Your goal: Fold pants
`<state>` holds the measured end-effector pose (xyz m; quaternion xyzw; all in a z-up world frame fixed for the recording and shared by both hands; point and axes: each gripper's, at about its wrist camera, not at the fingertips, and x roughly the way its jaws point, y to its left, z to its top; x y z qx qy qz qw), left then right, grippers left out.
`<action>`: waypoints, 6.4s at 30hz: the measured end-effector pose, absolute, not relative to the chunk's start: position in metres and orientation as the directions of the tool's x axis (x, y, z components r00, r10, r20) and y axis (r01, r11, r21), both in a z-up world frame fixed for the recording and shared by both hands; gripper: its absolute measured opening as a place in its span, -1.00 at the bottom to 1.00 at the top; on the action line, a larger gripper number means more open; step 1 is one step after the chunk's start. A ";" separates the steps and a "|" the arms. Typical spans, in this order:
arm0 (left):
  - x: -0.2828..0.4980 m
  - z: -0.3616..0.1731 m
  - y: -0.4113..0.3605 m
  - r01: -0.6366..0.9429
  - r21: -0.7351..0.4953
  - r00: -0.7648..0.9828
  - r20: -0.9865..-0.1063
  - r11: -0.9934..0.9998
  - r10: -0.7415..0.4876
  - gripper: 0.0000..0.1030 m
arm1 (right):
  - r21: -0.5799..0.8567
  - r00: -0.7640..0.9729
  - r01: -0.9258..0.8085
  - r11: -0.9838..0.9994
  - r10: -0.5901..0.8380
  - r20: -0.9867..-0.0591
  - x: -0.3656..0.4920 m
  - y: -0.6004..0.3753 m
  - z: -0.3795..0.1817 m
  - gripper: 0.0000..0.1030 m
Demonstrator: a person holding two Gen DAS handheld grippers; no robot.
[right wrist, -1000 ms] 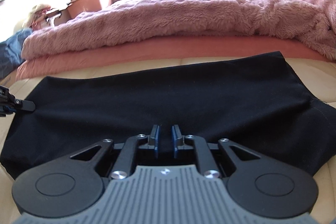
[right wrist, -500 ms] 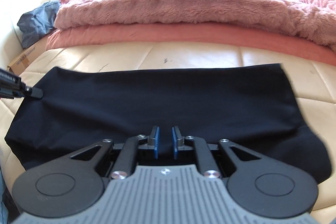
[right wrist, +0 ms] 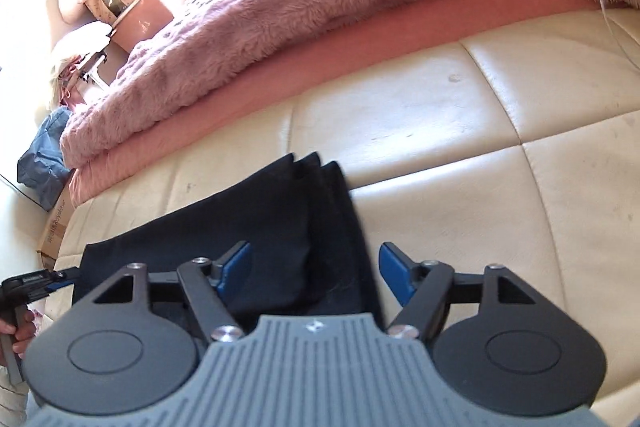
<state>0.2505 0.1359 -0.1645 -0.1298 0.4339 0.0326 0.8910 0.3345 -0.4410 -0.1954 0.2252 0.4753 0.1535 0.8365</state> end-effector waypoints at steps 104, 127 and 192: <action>0.186 -0.177 0.249 -0.356 -0.604 0.602 -0.732 0.713 -0.319 -0.42 | 0.660 0.080 0.009 0.751 0.658 -0.749 0.360 -0.018 -0.175 -0.22; 0.157 -0.170 0.230 -0.368 -0.612 0.600 -0.731 0.700 -0.323 -0.33 | 0.628 0.288 -0.004 0.778 0.602 -0.744 0.325 -0.144 -0.160 -0.67; 0.229 -0.210 0.212 -0.189 -0.548 0.622 -0.709 0.815 -0.333 -0.42 | 0.739 0.342 -0.095 0.667 0.719 -0.605 0.347 -0.182 -0.236 -0.71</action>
